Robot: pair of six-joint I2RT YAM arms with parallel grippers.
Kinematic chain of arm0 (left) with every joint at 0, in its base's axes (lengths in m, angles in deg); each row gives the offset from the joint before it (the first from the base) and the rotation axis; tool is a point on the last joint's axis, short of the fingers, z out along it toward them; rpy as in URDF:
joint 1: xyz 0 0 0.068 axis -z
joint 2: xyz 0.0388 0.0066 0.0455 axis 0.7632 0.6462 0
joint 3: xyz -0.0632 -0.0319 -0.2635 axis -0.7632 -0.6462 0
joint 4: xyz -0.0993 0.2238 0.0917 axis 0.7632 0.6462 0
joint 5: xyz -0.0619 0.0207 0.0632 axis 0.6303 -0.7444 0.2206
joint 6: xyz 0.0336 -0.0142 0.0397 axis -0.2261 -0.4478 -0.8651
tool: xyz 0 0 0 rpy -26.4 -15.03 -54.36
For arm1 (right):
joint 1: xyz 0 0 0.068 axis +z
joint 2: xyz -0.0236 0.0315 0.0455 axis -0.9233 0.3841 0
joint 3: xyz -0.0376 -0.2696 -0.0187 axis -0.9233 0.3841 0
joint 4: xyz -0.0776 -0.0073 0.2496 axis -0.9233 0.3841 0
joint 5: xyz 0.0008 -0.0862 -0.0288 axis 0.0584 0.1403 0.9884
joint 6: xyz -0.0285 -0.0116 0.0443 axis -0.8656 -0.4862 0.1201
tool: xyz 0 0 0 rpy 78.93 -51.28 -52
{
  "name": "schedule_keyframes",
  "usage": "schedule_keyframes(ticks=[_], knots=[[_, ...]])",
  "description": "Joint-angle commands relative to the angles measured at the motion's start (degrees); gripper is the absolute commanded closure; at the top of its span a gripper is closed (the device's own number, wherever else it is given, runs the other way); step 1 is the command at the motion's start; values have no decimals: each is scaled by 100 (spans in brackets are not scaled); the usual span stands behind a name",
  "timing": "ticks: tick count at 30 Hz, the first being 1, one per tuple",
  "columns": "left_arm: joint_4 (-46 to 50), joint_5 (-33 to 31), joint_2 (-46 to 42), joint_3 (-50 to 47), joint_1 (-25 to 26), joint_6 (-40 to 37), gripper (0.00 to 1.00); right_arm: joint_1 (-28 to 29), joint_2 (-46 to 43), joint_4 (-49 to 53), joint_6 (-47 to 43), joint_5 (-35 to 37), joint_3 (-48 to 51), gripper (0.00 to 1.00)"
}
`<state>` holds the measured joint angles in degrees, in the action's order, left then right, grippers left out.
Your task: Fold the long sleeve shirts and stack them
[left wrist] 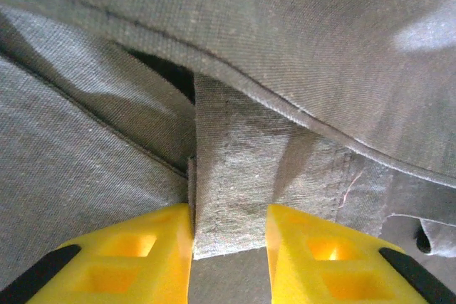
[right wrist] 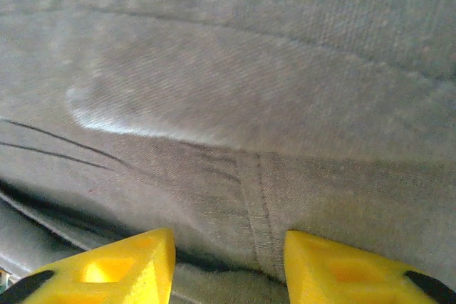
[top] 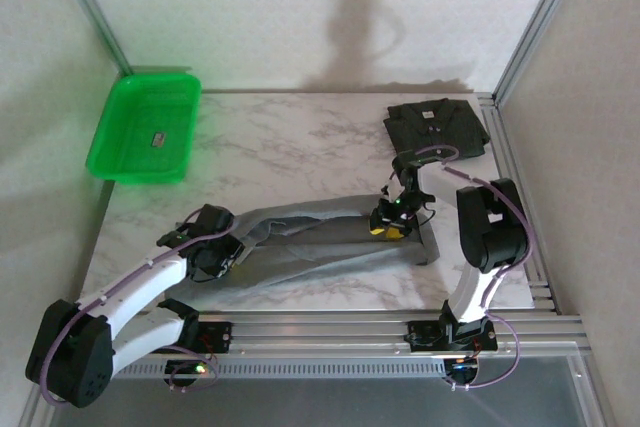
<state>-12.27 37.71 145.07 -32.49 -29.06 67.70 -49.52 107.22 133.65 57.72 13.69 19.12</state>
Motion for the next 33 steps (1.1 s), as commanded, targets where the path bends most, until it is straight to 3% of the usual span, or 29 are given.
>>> schedule_keyframes(ticks=[1,5,10,17,33], knots=[[-71,-255,-78,9,5,144,69,39,134,159,40,-15,148,57],[-74,-207,-106,-49,8,163,74,39,275,201,135,147,173,60],[-55,-229,-95,-38,6,123,89,39,416,211,213,245,136,63],[274,-396,-82,3,-12,-10,98,44,505,209,200,307,109,65],[1488,-1588,345,744,-205,-1151,100,394,766,621,534,974,-274,74]])
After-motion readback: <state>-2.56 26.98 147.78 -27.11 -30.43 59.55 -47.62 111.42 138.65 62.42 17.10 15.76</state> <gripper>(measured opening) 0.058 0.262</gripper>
